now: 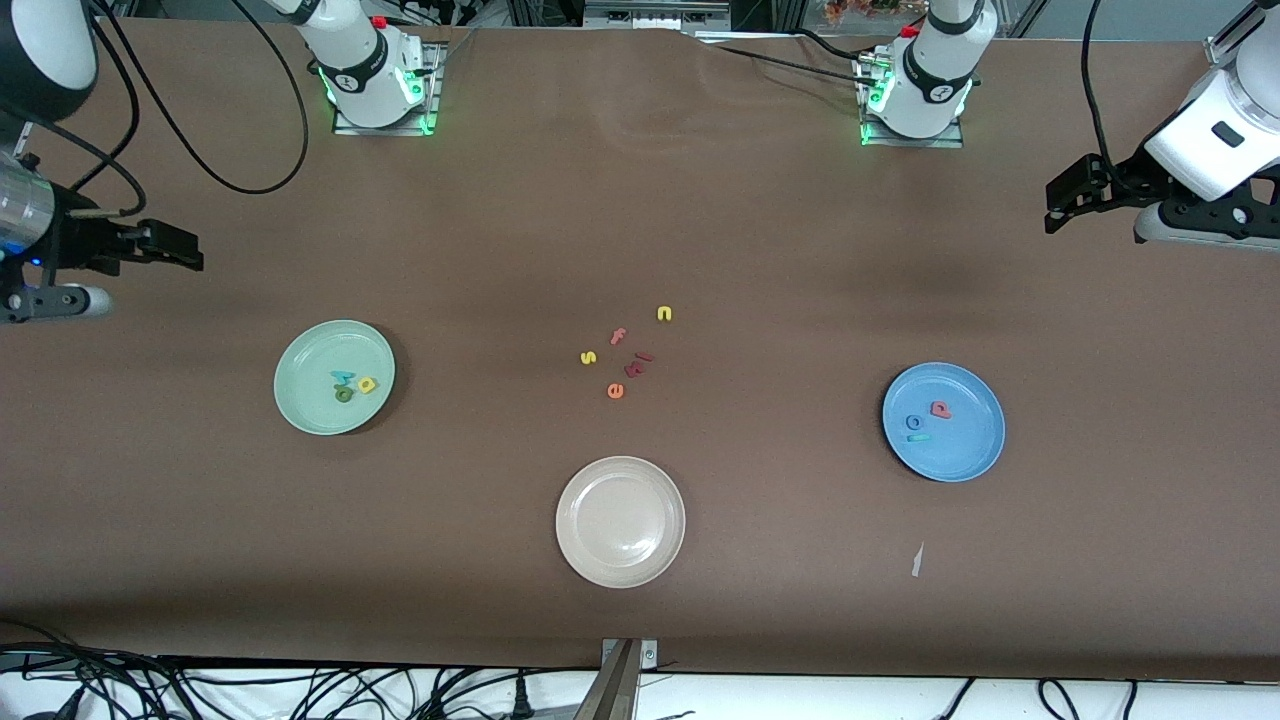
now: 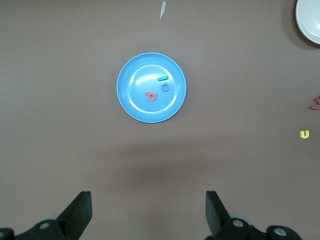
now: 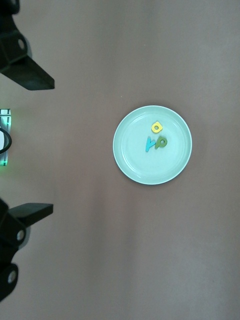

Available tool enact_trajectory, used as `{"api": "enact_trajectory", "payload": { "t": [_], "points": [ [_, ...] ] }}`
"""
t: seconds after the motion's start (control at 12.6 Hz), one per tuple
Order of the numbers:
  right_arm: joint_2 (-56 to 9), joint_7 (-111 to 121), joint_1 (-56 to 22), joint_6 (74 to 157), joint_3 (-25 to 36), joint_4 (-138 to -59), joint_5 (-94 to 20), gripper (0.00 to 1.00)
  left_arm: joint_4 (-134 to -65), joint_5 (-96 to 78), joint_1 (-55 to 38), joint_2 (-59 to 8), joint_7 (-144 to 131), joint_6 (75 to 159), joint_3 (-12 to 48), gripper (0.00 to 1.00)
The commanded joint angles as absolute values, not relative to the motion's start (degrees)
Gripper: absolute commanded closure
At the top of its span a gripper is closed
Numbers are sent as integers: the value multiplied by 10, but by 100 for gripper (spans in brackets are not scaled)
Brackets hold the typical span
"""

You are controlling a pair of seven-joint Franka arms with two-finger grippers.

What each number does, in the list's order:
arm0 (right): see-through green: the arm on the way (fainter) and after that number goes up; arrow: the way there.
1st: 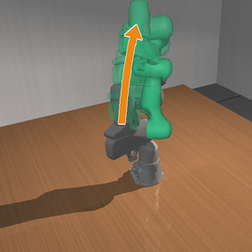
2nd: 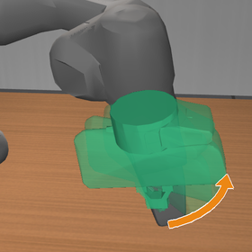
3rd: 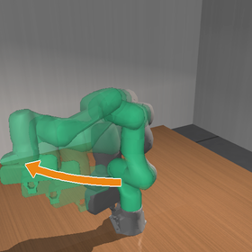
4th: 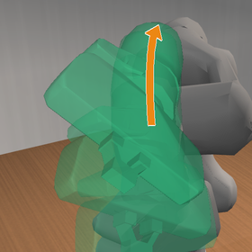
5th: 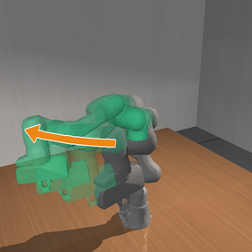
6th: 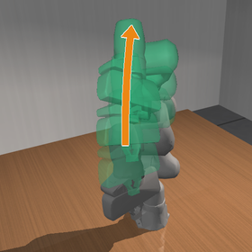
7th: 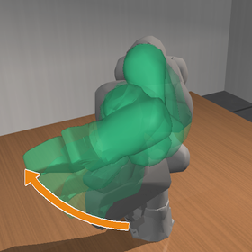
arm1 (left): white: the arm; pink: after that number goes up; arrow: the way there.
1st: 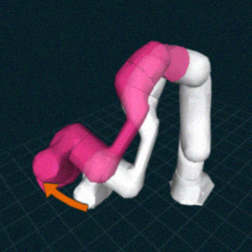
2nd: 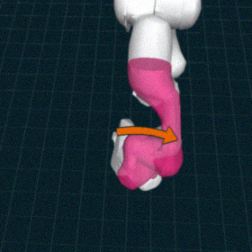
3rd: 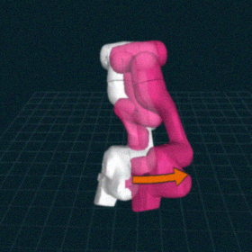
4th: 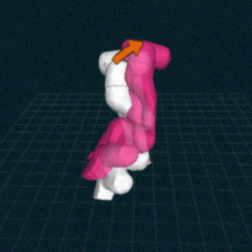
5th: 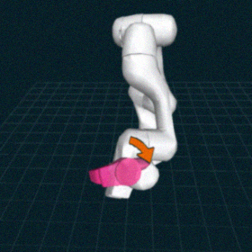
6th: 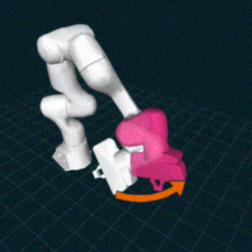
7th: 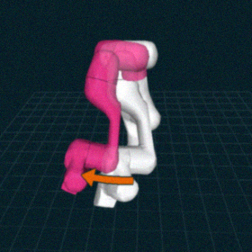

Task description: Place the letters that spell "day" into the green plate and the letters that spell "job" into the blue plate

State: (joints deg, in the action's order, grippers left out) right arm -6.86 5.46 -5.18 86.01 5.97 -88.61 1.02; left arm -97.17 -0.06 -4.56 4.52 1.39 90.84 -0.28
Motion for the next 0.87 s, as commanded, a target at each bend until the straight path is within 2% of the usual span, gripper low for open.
{"api": "enact_trajectory", "payload": {
  "t": [0.0, 0.79],
  "points": [
    [-26, 64, -40, 845, 52, -908, 16, 0, -954, -4, -44, 37, 17, 893, -4, 0],
    [-15, 81, -41, 829, 54, -908, 20, 0, -954, -4, -44, 38, 17, 890, -4, 0]
  ]
}}
